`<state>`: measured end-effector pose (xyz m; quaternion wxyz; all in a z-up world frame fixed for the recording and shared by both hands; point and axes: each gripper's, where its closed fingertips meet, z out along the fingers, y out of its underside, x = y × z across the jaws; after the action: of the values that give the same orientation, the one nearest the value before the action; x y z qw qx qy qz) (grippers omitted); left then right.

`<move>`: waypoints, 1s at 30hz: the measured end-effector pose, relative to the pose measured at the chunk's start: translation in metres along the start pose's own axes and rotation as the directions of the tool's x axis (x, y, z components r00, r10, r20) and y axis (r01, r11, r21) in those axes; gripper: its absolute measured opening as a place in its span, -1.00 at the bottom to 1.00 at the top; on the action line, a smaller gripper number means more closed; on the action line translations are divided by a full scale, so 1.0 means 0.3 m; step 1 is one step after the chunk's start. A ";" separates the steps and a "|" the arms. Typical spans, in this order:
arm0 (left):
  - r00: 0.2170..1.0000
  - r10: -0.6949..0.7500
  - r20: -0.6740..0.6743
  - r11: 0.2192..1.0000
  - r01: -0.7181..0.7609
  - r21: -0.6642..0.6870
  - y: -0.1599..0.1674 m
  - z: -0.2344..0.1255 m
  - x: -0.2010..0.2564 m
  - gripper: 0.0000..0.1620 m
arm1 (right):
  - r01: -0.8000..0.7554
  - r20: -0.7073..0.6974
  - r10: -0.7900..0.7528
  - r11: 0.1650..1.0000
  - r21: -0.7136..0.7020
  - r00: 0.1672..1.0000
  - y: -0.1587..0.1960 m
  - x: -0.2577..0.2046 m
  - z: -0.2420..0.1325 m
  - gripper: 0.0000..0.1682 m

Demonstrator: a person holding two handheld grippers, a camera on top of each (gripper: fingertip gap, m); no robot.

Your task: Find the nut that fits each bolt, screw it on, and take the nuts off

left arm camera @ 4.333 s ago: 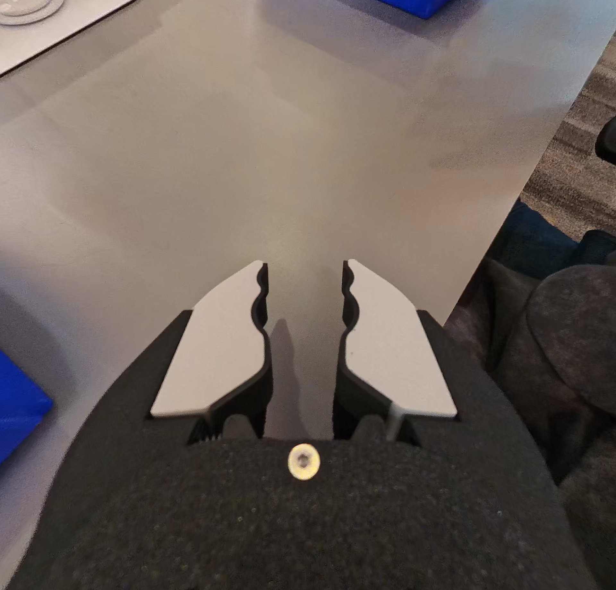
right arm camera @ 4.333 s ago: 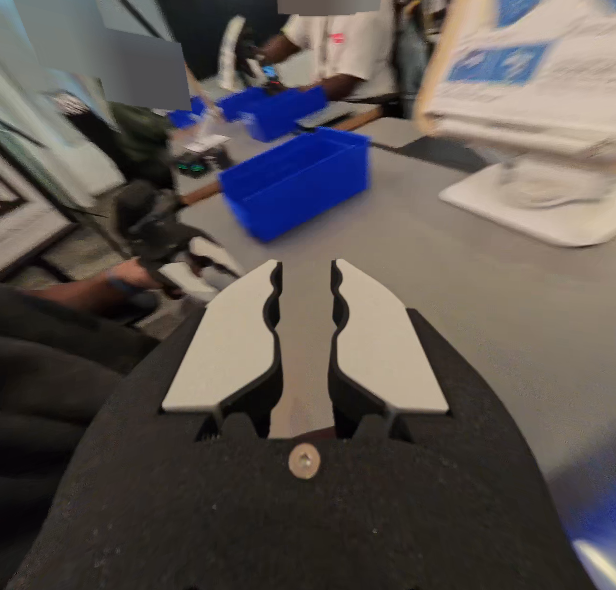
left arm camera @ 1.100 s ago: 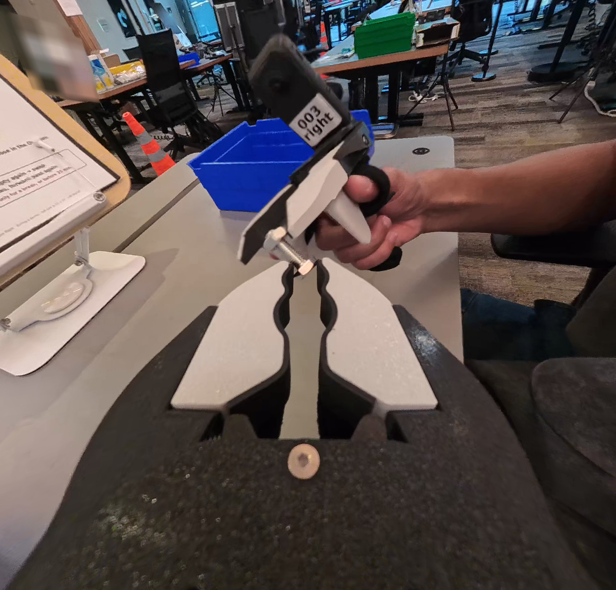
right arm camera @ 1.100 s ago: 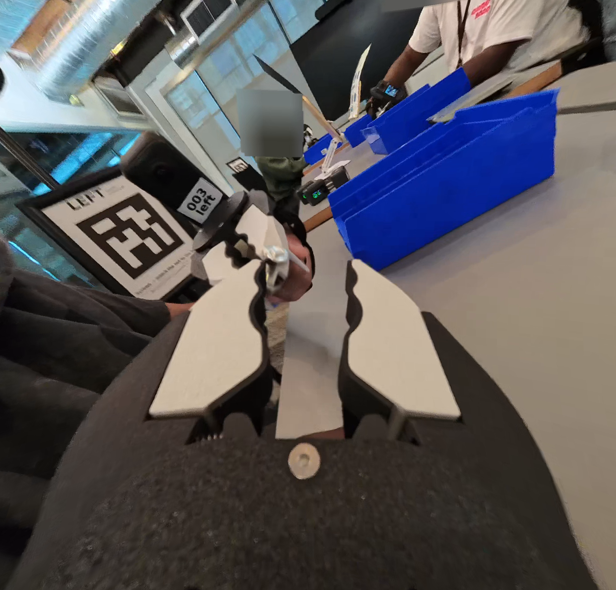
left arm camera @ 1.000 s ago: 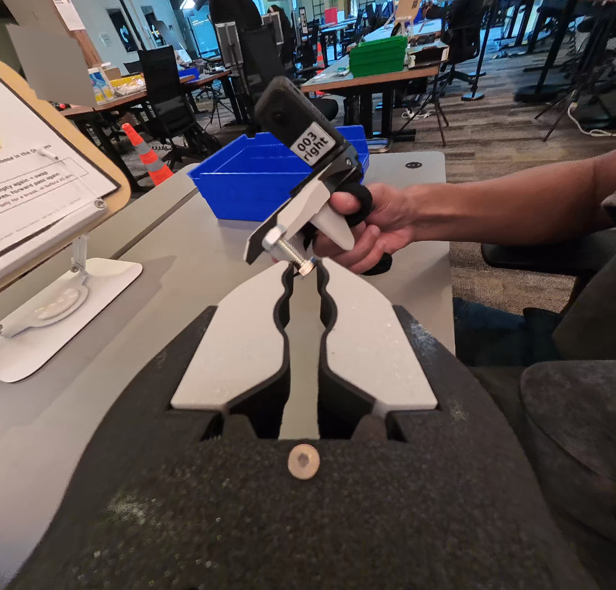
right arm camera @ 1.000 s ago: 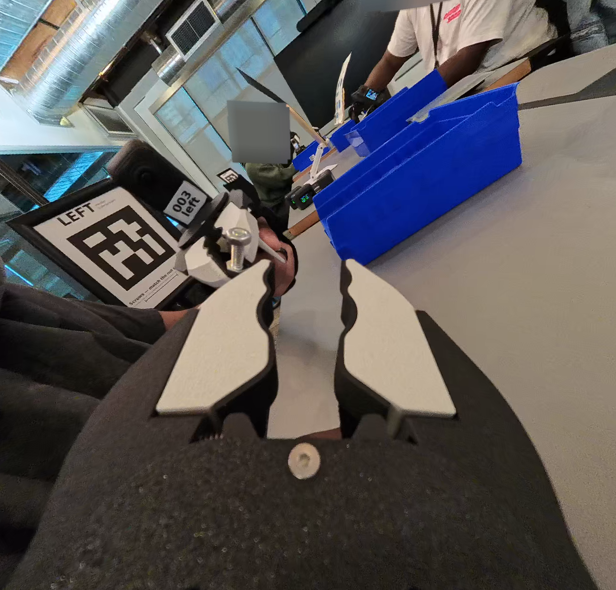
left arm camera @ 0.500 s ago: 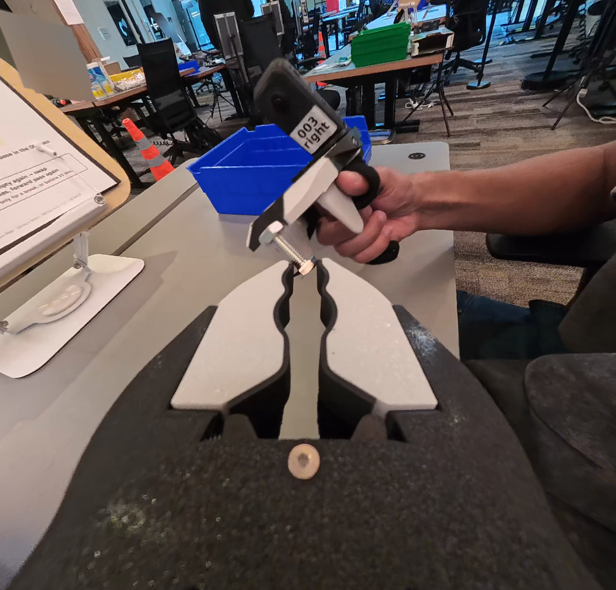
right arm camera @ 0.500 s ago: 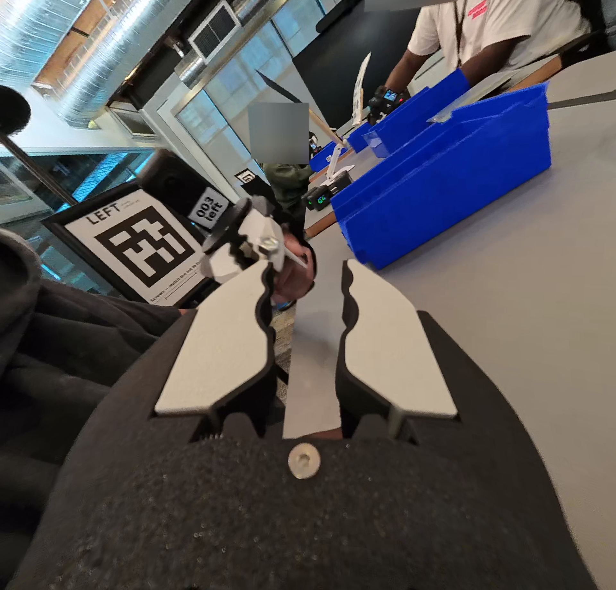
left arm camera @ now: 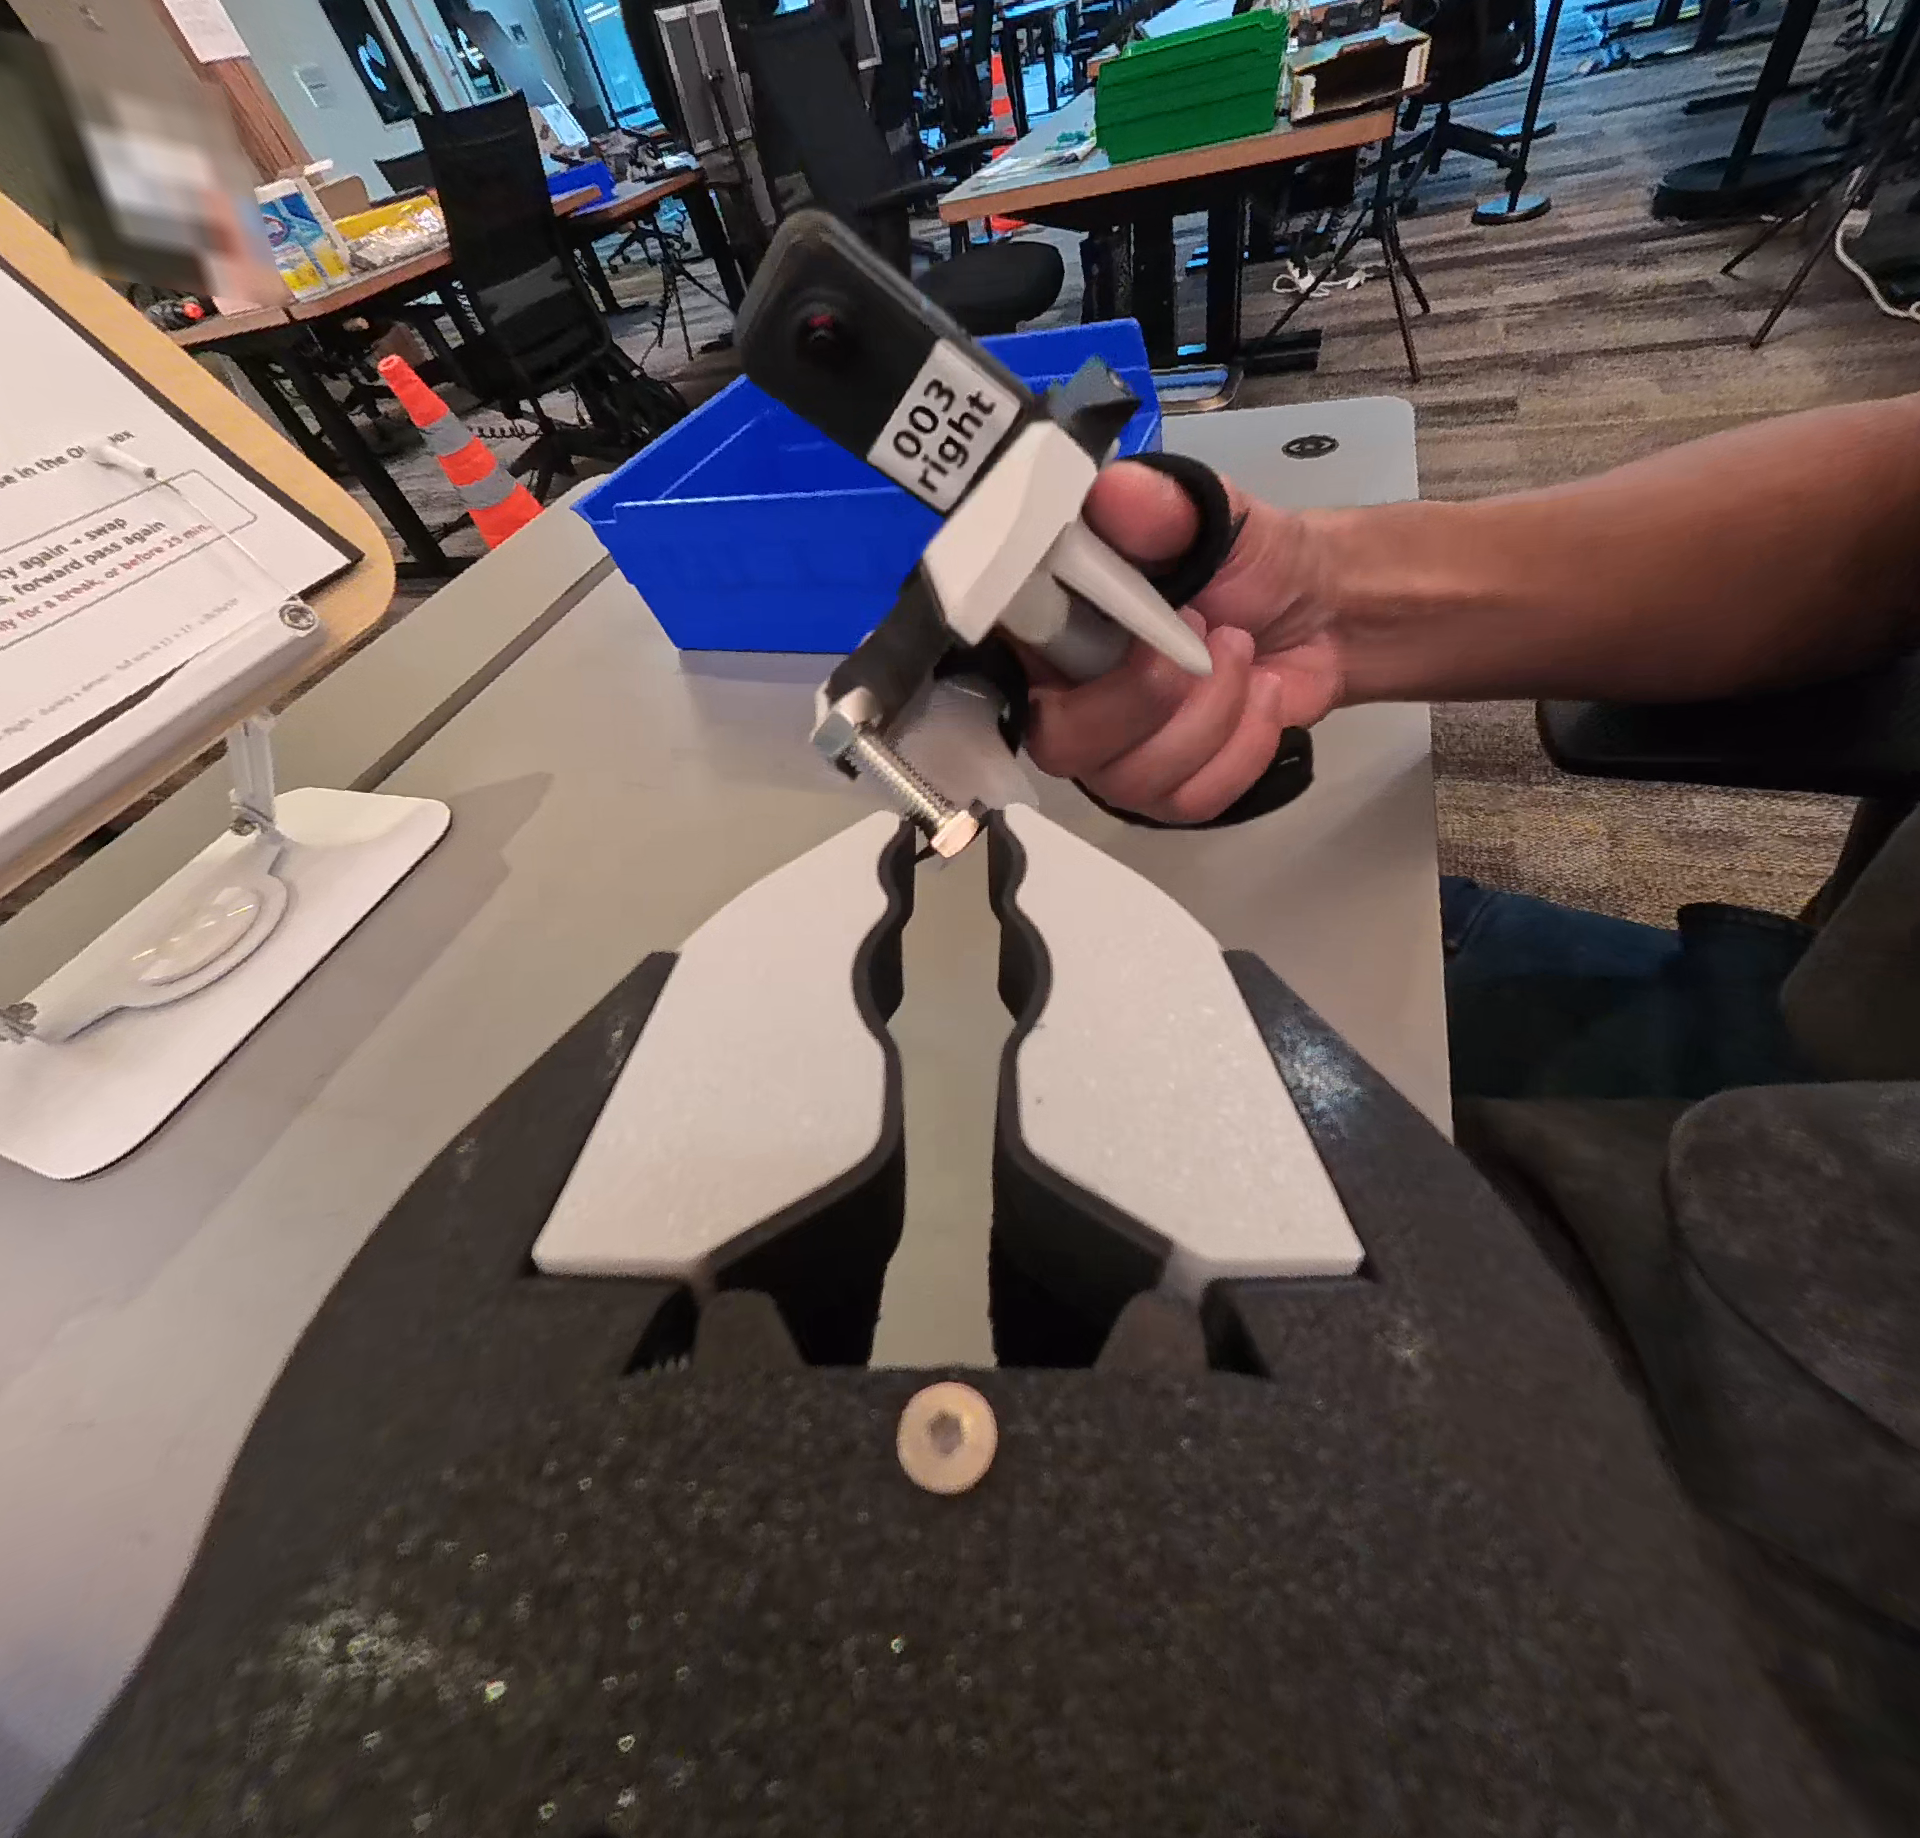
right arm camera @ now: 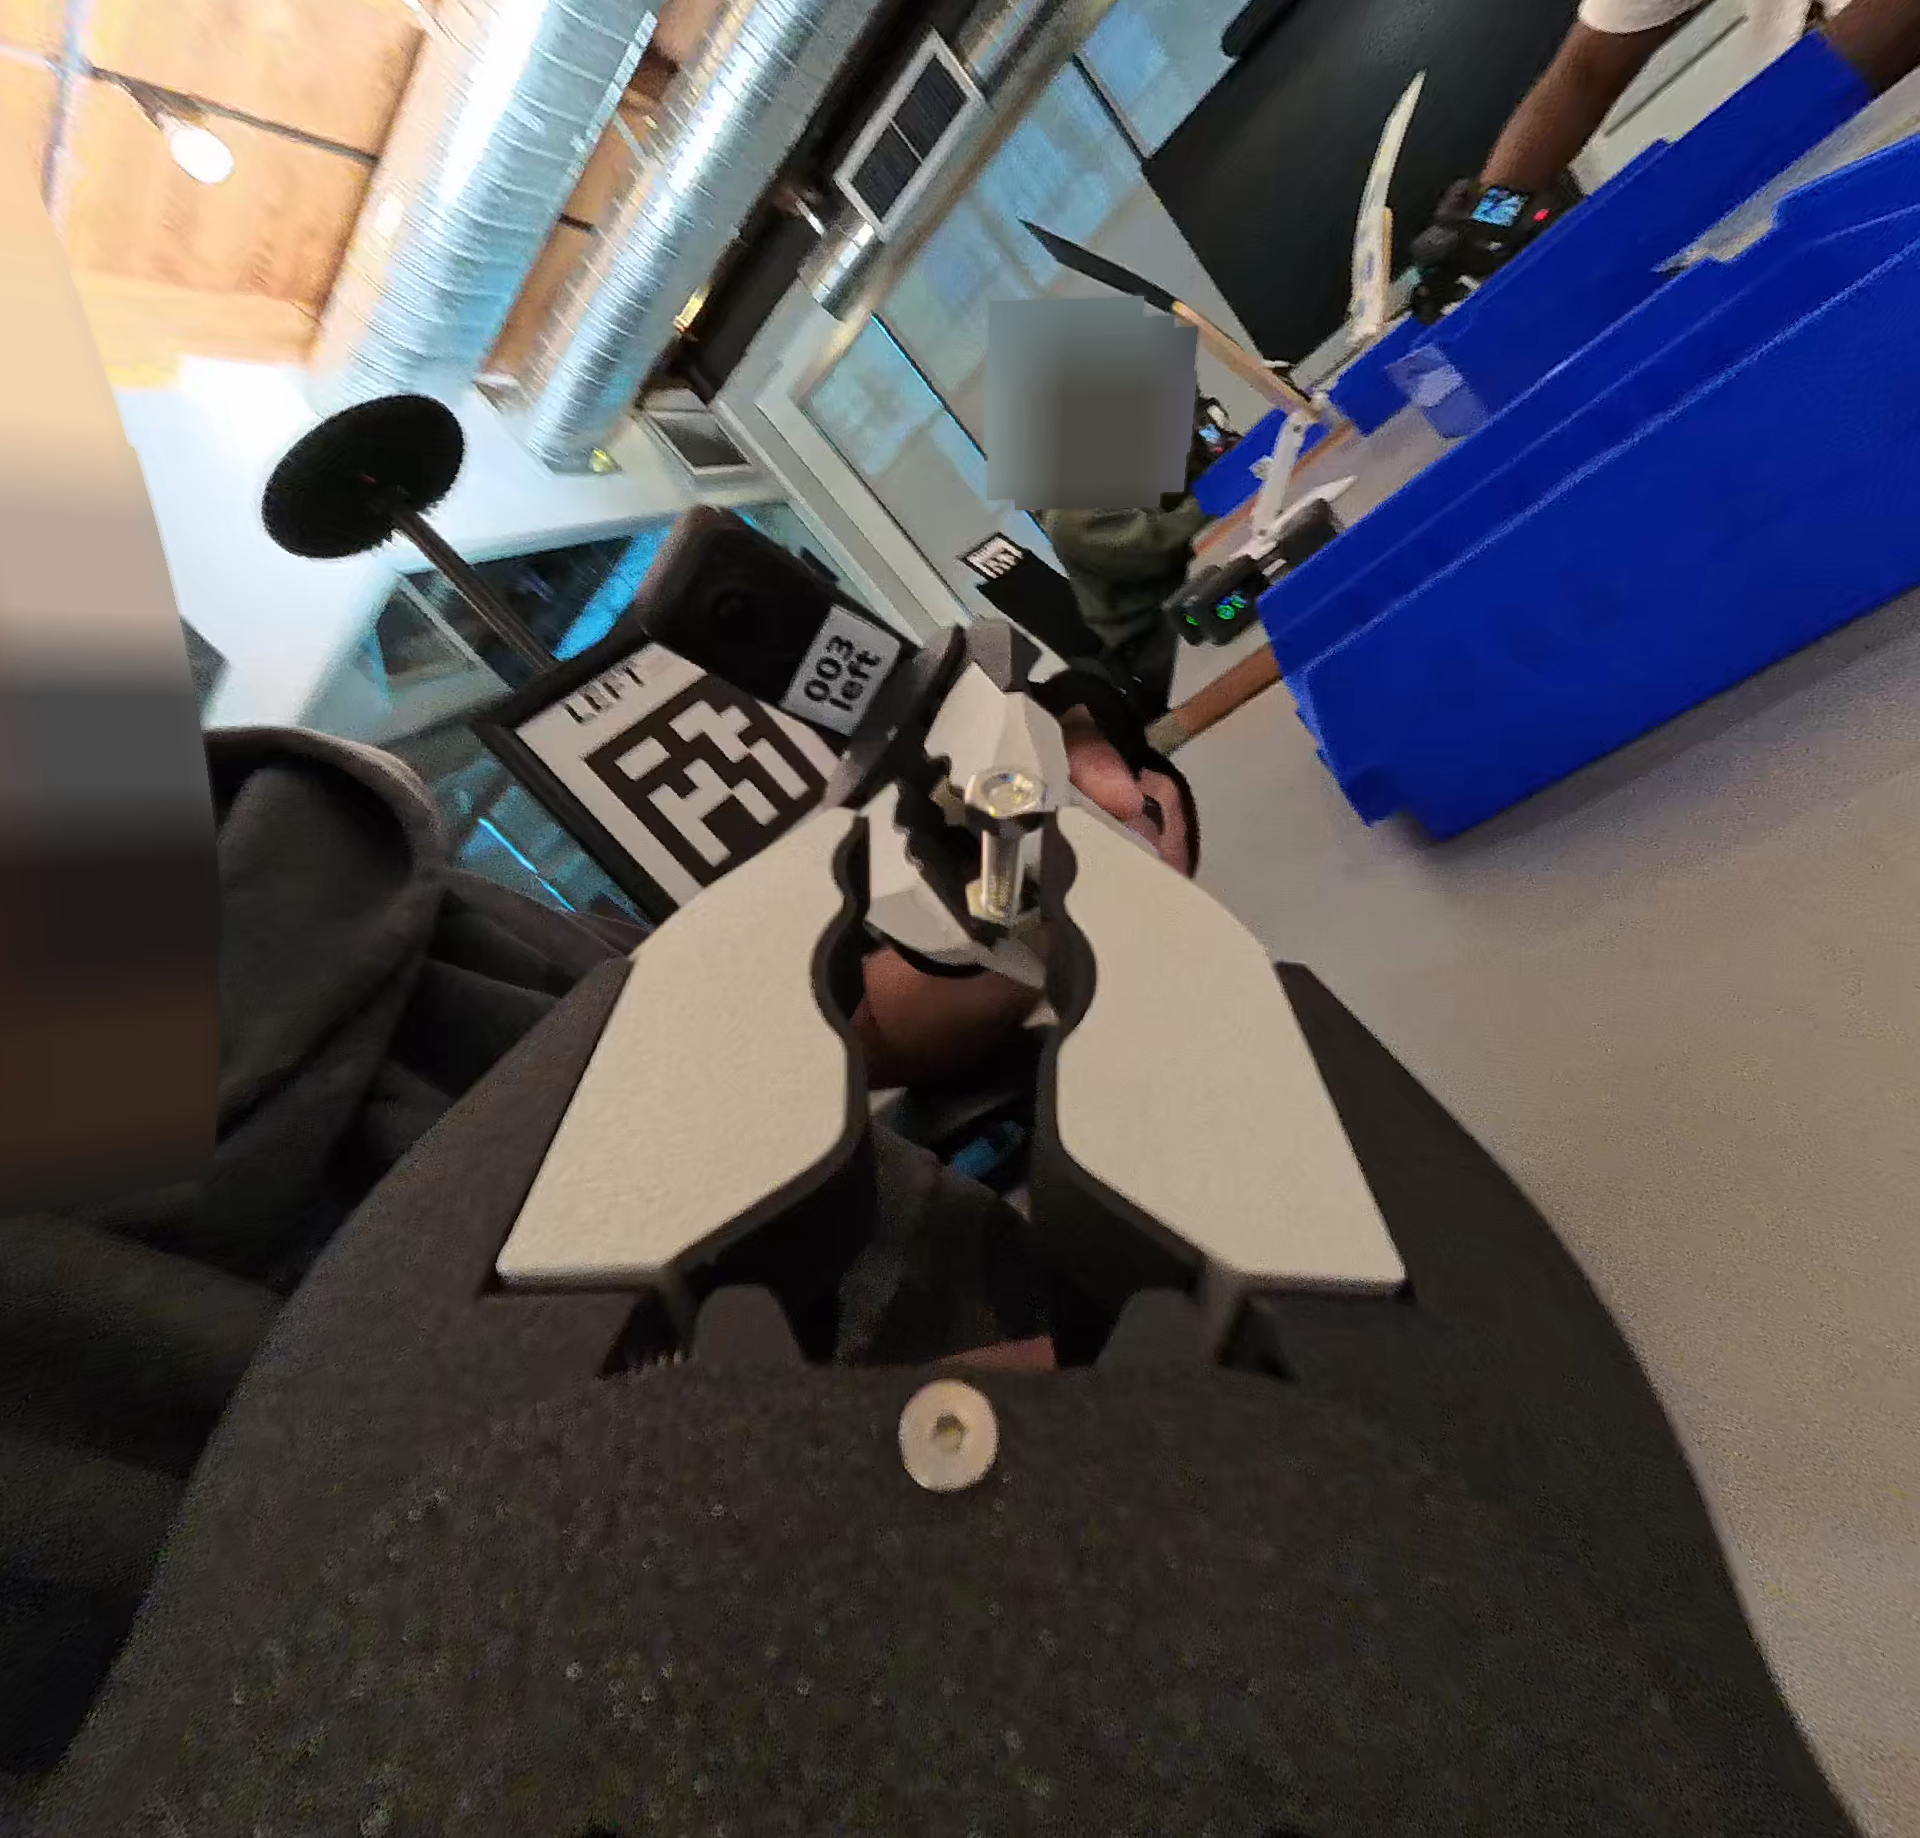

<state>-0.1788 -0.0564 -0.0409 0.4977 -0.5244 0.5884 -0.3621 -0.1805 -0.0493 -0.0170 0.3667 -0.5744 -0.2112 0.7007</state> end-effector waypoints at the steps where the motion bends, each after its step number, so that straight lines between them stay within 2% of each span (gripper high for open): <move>1: 1.000 0.003 -0.005 1.000 -0.003 -0.003 0.001 0.001 0.004 -0.84 | -0.024 0.016 0.024 1.000 0.012 1.000 -0.001 0.000 0.004 -0.63; 5: 0.999 -0.020 -0.036 1.000 0.020 0.015 -0.009 0.000 0.026 -0.84 | -0.058 0.061 0.057 0.998 0.020 0.996 0.009 0.008 0.005 -0.83; 8: 0.992 -0.080 -0.095 0.995 0.084 0.045 -0.022 -0.006 0.045 -0.84 | -0.013 0.094 0.013 1.000 0.001 0.996 0.016 -0.011 0.004 -0.83; 10: 0.968 -0.164 -0.191 0.980 0.181 0.077 -0.042 -0.015 0.067 -0.84 | 0.036 0.125 -0.035 0.999 -0.007 0.992 0.021 -0.035 0.005 -0.83; 14: 0.837 -0.319 -0.444 0.909 0.403 0.107 -0.087 -0.039 0.130 -0.84 | 0.225 0.202 -0.218 0.974 -0.013 0.955 0.044 -0.097 -0.001 -0.83; 20: 0.545 -0.410 -0.731 0.781 0.624 0.027 -0.142 -0.084 0.199 -0.84 | 0.413 0.316 -0.389 0.911 -0.009 0.865 0.087 -0.178 -0.007 -0.83; 22: 0.470 -0.429 -0.771 0.747 0.665 -0.010 -0.142 -0.092 0.204 -0.85 | 0.524 0.281 -0.494 0.851 -0.038 0.823 0.100 -0.179 -0.009 -0.83; 25: 0.362 -0.481 -0.799 0.692 0.716 -0.091 -0.130 -0.092 0.198 -0.85 | 0.698 0.197 -0.670 0.693 -0.181 0.716 0.120 -0.160 -0.021 -0.83; 30: 0.191 -0.534 -0.823 0.576 0.795 -0.189 -0.151 -0.089 0.186 -0.85 | 0.860 0.095 -0.881 0.420 -0.291 0.463 0.111 -0.164 -0.033 -0.83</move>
<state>-0.1904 -0.1221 -0.0029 0.0219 -0.4184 0.3950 -0.8176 -0.1765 -0.1090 -0.0114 0.5921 -0.4549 -0.5670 0.3481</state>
